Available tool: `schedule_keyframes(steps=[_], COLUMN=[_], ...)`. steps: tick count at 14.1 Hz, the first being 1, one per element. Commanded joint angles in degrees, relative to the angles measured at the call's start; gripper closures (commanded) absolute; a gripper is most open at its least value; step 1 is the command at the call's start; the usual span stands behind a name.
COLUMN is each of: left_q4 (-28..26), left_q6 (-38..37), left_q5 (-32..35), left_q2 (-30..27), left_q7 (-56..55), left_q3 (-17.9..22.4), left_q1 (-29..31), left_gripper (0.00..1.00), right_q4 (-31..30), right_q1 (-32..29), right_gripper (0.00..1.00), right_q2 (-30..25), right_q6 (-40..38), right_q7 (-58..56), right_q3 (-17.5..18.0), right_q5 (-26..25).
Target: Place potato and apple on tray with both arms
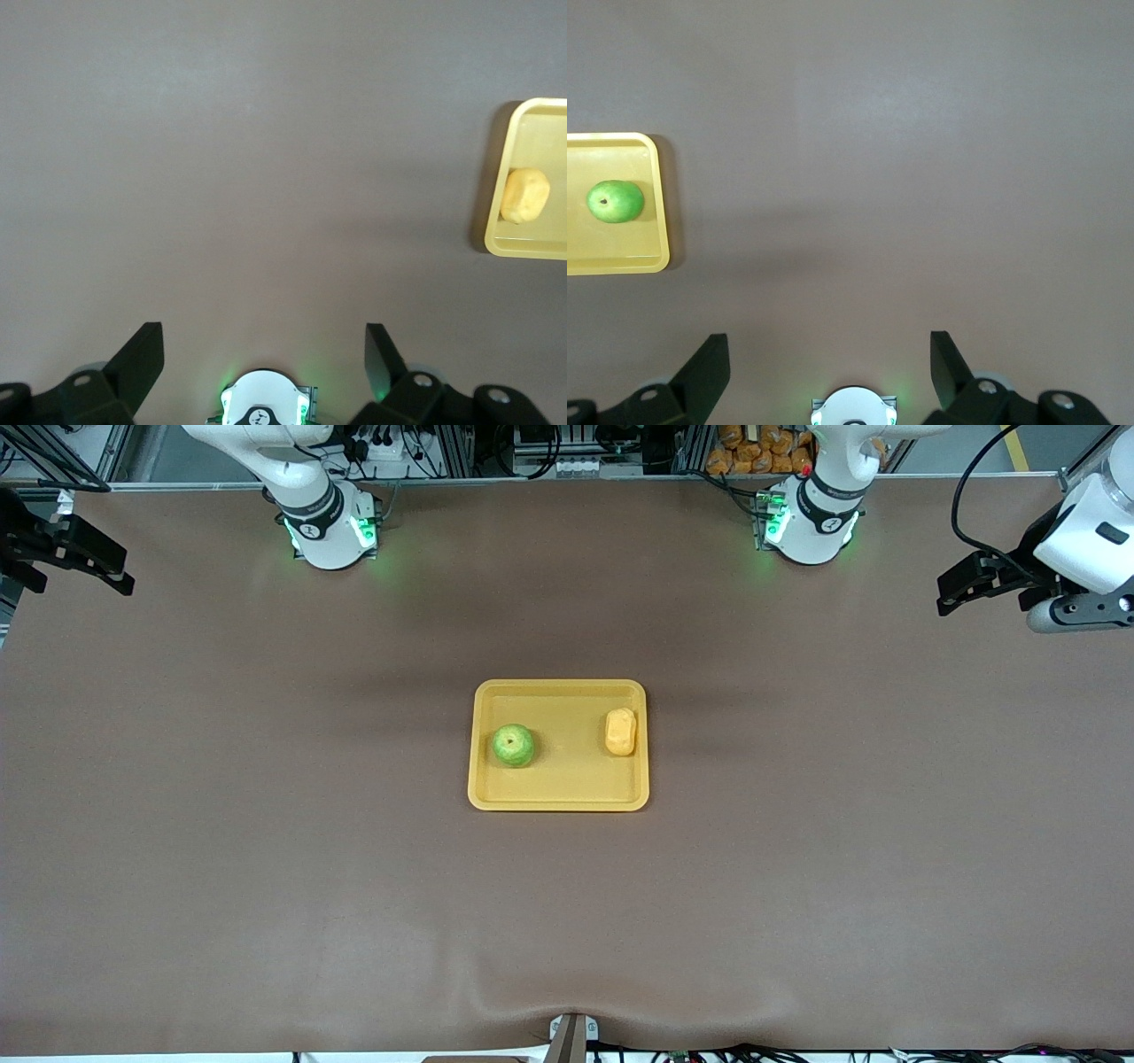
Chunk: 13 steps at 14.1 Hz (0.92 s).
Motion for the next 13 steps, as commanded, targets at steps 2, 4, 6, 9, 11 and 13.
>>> schedule_keyframes(steps=[2,4,6,9,11,13], left_q4=[-1.15,-1.06,-0.97,-0.62,-0.53,-0.09], left_q6=[0.0,0.0,0.0,-0.08,-0.17,-0.09], left_q5=[-1.16,-1.16,-1.16,-0.63,-0.54,-0.46], left_q2=[-1.61,-1.52,-1.43,-1.43,-1.08,-0.73], left_q7=[1.43,3.62,5.73,6.0,5.92,5.31], left_q3=[0.24,0.32,0.41,0.41,0.41,0.41], left_q1=[-0.23,-0.14,0.12,0.12,0.12,0.12], left_gripper=[0.0,0.0,0.0,0.0,0.0,0.0], right_q4=[1.48,1.4,1.39,1.39,1.31,1.31], right_q1=[0.2,0.2,0.46,0.46,0.37,0.11], right_gripper=[0.0,0.0,0.0,0.0,0.0,0.0], right_q2=[1.1,0.92,0.92,0.92,1.01,1.01], right_q6=[-0.5,-0.5,-0.32,0.38,0.3,0.12], right_q7=[-1.99,-2.71,-2.71,-2.71,-2.71,-2.71], right_q3=[-0.36,-0.36,-0.36,-0.36,-0.36,-0.45], right_q5=[-1.12,-1.12,-1.12,-0.86,-0.77,-0.42])
